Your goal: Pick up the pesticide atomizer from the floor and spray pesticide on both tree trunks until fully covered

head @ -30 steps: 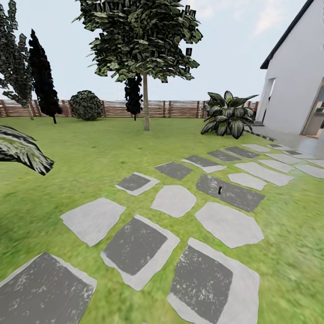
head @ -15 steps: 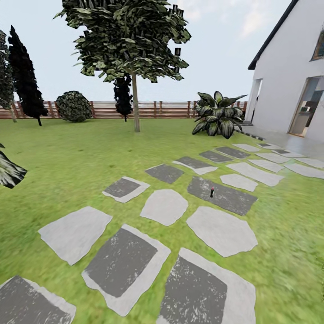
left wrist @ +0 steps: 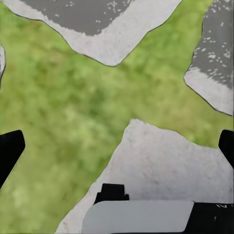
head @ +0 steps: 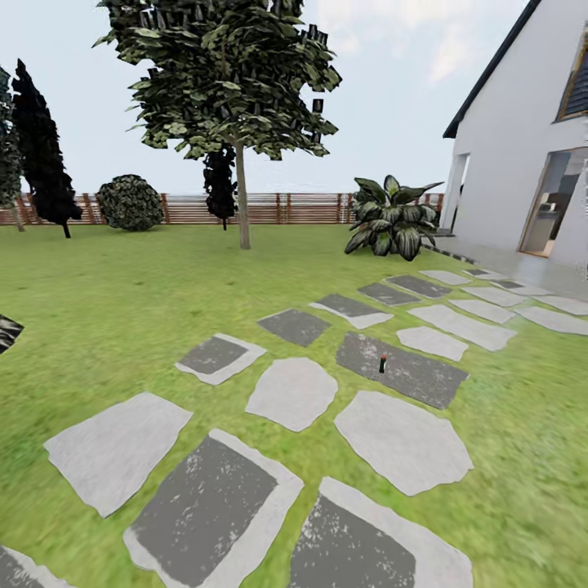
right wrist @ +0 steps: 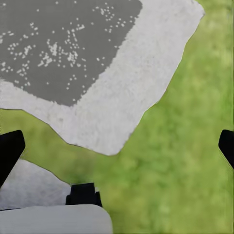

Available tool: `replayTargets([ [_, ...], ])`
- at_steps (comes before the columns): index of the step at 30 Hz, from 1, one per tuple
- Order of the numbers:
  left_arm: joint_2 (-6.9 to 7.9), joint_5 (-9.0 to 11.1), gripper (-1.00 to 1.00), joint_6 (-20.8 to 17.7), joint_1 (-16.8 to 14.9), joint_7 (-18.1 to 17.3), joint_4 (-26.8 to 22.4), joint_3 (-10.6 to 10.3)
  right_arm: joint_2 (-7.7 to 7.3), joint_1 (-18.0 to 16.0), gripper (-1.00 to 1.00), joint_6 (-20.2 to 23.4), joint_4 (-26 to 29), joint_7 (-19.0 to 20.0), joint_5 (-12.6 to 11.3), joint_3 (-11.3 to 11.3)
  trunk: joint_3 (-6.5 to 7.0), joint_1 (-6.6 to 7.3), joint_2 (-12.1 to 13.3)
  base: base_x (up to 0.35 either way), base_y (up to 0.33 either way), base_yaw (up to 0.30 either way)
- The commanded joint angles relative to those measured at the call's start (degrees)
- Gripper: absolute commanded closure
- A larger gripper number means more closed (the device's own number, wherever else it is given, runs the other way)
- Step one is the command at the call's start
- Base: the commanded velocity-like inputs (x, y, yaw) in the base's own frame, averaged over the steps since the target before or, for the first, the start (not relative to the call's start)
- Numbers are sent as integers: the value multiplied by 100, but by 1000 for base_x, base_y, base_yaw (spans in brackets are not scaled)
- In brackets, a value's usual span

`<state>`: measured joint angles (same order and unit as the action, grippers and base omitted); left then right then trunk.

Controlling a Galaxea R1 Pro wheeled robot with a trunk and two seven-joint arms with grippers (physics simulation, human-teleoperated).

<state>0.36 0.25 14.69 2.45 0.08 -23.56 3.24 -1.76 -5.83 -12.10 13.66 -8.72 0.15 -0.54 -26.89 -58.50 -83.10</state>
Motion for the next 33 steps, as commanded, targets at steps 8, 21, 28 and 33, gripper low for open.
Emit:
replayTargets([
  [8,-1,2,-100,8,1,1,-5,8,0,-5,-100,-14,-4,-16,2,-8,-4,-23,2,350,-3,0],
  [21,-1,2,-100,8,1,1,-4,10,0,-2,-100,-16,-4,-16,2,-8,-4,-23,2,350,-75,-77],
  [28,-1,2,-100,8,1,1,-1,10,0,-5,-100,-13,-4,-16,2,-8,-4,-23,2,350,-104,-37],
  [33,-1,2,-100,8,1,1,-4,8,0,-4,-100,-17,-4,-16,2,-8,-4,-23,2,350,-105,-4],
])
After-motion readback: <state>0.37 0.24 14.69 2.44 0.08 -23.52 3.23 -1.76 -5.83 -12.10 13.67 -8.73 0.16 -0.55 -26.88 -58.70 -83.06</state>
